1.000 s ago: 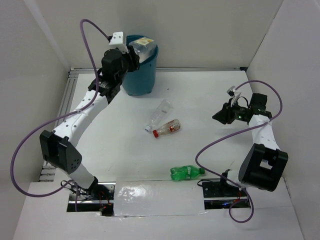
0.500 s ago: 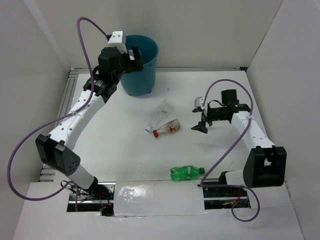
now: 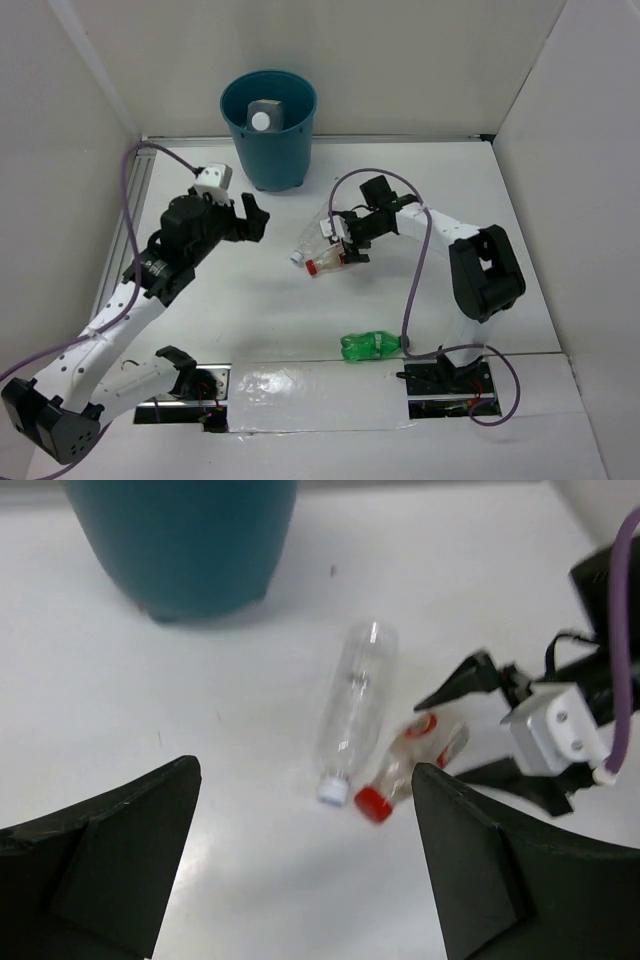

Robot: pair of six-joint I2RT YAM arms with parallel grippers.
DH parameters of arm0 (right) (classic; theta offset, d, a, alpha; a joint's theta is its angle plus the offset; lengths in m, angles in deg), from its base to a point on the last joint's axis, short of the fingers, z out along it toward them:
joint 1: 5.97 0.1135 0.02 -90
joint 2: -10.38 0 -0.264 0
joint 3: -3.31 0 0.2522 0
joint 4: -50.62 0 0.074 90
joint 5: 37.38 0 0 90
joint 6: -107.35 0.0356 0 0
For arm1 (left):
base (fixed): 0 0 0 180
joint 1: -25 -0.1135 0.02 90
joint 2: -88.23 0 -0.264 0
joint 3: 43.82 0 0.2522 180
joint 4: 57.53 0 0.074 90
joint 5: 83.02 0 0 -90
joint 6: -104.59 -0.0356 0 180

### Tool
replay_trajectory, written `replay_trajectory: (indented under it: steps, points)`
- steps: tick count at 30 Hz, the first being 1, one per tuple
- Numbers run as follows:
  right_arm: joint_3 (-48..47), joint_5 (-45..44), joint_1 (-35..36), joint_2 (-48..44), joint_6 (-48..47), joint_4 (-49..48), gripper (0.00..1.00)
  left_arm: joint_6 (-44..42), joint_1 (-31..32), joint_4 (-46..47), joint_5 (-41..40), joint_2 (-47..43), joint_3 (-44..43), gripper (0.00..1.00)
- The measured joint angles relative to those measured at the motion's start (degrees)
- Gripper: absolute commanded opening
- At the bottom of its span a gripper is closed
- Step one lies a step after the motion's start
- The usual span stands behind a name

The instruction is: Put the plastic bottles in the bin

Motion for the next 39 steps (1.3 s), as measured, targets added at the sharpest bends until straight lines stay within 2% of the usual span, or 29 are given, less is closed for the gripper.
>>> replay_trajectory:
  steps: [2, 6, 7, 8, 13, 14, 15, 19, 26, 27, 29, 34, 39]
  points:
    - [-0.02, -1.95, 1.36, 1.77, -1.11, 0.52, 0.87, 0.50, 0.35, -0.07, 1.18, 0.20, 4.31, 1.00]
    - [0.83, -5.20, 4.24, 3.58, -2.58, 0.63, 0.74, 1.42, 1.05, -0.35, 3.28, 2.45, 9.05, 1.00]
    - [1.20, -5.79, 4.81, 3.85, -2.84, 0.68, 0.64, 1.44, 1.14, 0.15, 3.69, 3.32, 9.27, 1.00]
    - [1.49, -6.58, 5.33, 4.28, -3.23, 0.74, 0.59, 1.44, 1.22, 1.29, 4.22, 4.61, 9.31, 1.00]
    - [1.95, -8.28, 6.08, 5.11, -3.32, 0.70, 0.44, 1.33, 1.36, 8.26, 5.90, 10.08, 10.10, 1.00]
    - [1.99, -8.44, 6.08, 5.11, -3.30, 0.66, 0.40, 1.33, 1.42, 9.73, 6.36, 11.32, 10.29, 1.00]
    - [2.14, -8.48, 6.05, 5.07, -3.13, 0.57, 0.31, 1.31, 1.46, 11.32, 6.80, 12.90, 10.43, 1.00]
    - [3.06, -8.70, 5.55, 4.07, -1.57, 0.81, 0.16, 1.16, 2.25, 17.16, 8.33, 19.04, 11.17, 1.00]
    - [3.56, -6.34, -4.24, -3.02, 5.66, 9.14, 0.13, -0.48, 6.16, 22.51, 8.17, 31.50, 8.66, 1.00]
    - [1.70, -6.01, -8.31, -6.86, 7.21, 9.92, 0.13, -0.59, 6.86, 22.86, 7.74, 33.24, 7.58, 1.00]
    - [-2.03, -5.07, -11.78, -10.47, 11.06, 10.05, 0.13, -0.72, 7.82, 24.02, 6.91, 36.00, 5.88, 1.00]
    - [-11.45, -4.50, -15.74, -14.62, 25.16, -1.73, 0.13, -1.18, 9.88, 26.32, 5.05, 39.23, 4.70, 1.00]
    - [-25.51, -6.05, -11.91, -5.86, 39.21, -19.50, 0.12, -1.81, 11.13, 26.75, 3.43, 39.60, 4.81, 1.00]
